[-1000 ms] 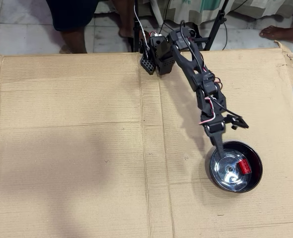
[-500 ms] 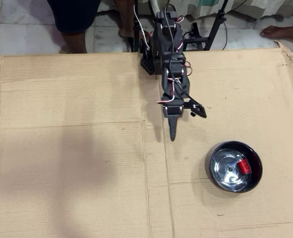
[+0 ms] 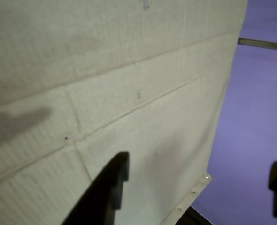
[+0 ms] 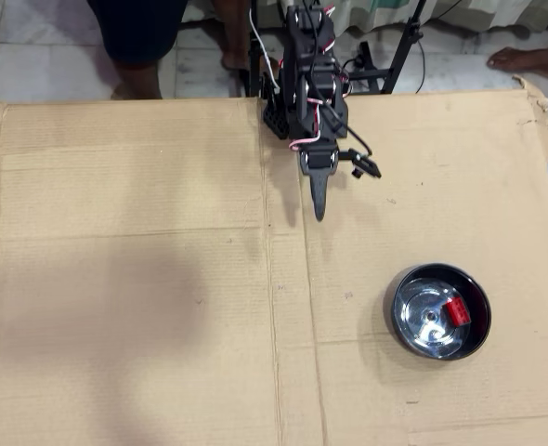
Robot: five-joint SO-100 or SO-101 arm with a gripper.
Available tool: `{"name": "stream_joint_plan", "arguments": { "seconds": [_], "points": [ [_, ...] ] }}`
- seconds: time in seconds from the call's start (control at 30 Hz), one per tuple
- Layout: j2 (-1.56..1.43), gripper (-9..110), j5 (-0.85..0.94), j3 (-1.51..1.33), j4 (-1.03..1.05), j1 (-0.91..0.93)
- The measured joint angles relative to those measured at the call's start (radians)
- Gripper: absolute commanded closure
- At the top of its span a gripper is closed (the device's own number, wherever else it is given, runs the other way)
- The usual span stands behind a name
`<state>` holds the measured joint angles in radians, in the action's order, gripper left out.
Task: Grasp a lego block and put it in the bin.
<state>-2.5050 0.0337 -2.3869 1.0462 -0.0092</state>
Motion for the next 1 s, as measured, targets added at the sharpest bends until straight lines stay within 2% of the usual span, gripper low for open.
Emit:
{"name": "stream_joint_plan", "arguments": {
  "seconds": [0.2,0.43,0.8,1.0],
  "points": [
    [-0.348,68,-0.002,-0.311,-0.091,-0.025],
    [-0.629,68,-0.005,-0.497,-0.123,-0.051],
    [-0.894,68,-0.005,-0.758,-0.124,-0.064],
    [-0.910,68,-0.005,-0.833,-0.153,-0.066]
  ]
}}
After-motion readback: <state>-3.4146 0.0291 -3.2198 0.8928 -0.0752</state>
